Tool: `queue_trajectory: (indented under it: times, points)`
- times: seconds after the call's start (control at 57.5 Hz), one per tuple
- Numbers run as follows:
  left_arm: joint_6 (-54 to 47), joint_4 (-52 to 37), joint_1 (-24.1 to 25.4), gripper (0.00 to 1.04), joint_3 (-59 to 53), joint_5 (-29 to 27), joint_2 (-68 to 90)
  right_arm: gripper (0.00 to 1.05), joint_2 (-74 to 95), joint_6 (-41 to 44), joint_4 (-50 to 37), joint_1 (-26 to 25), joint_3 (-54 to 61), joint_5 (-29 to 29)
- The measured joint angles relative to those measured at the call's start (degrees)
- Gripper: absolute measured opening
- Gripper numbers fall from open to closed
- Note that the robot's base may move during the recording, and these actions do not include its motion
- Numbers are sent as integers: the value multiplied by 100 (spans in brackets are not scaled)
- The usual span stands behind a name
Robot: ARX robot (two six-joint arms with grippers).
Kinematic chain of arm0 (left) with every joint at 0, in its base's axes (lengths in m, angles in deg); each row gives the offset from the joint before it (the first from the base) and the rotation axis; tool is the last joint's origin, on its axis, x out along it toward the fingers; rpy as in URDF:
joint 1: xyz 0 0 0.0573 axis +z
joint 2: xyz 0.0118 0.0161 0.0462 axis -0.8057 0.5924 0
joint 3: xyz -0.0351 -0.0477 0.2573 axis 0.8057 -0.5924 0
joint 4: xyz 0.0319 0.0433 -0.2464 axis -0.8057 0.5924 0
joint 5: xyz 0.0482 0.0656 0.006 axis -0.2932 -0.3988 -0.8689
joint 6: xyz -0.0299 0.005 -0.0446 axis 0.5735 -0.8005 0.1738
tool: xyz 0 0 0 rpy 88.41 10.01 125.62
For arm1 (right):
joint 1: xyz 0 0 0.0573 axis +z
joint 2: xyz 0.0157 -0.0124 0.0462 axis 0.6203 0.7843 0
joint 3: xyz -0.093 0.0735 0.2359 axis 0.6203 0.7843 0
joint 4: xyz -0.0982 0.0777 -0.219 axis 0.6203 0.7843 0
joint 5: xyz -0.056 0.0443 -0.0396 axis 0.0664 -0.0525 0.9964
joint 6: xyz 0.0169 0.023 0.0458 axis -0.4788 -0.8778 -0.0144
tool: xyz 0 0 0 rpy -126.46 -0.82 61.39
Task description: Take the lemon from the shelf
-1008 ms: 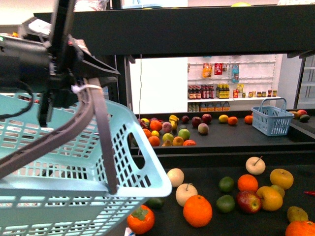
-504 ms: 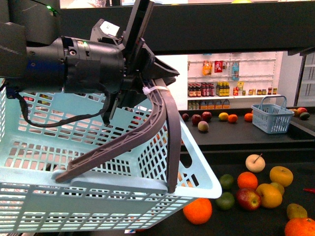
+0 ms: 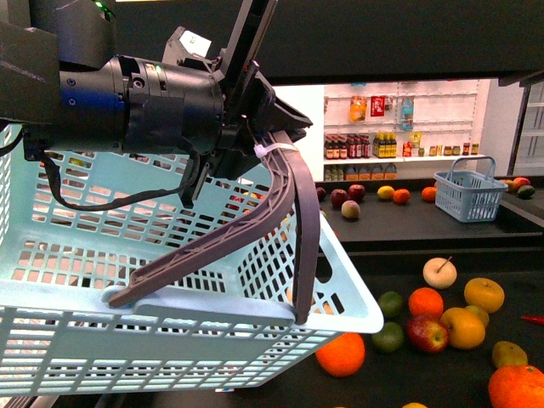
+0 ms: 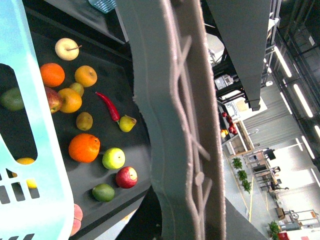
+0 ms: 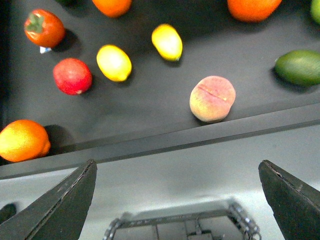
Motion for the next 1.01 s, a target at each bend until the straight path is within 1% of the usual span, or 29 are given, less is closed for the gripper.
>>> queue_trajectory:
  times: [0.087,0.139,0.226,0.365,0.417,0.747,1.008]
  points:
    - [-7,0,0,8,2,-7,9,97,1969,-28,-529,94,-804,260]
    - [-7,0,0,8,2,0,9,97,2656,26,-723,120,-1139,378]
    - [-13,0,2,8,2,-11,9,97,3493,225,-1200,151,-1609,195]
    - [-13,0,0,8,2,-4,13,97,4557,719,-1591,203,-2527,-2]
    - [-13,0,0,8,2,2,13,97,4942,898,-1749,223,-2830,9]
    - [-11,0,0,8,2,-4,15,97,6391,1508,-2312,247,-4199,2]
    - [-11,0,0,8,2,-2,15,97,6959,1801,-2341,315,-4833,-52]
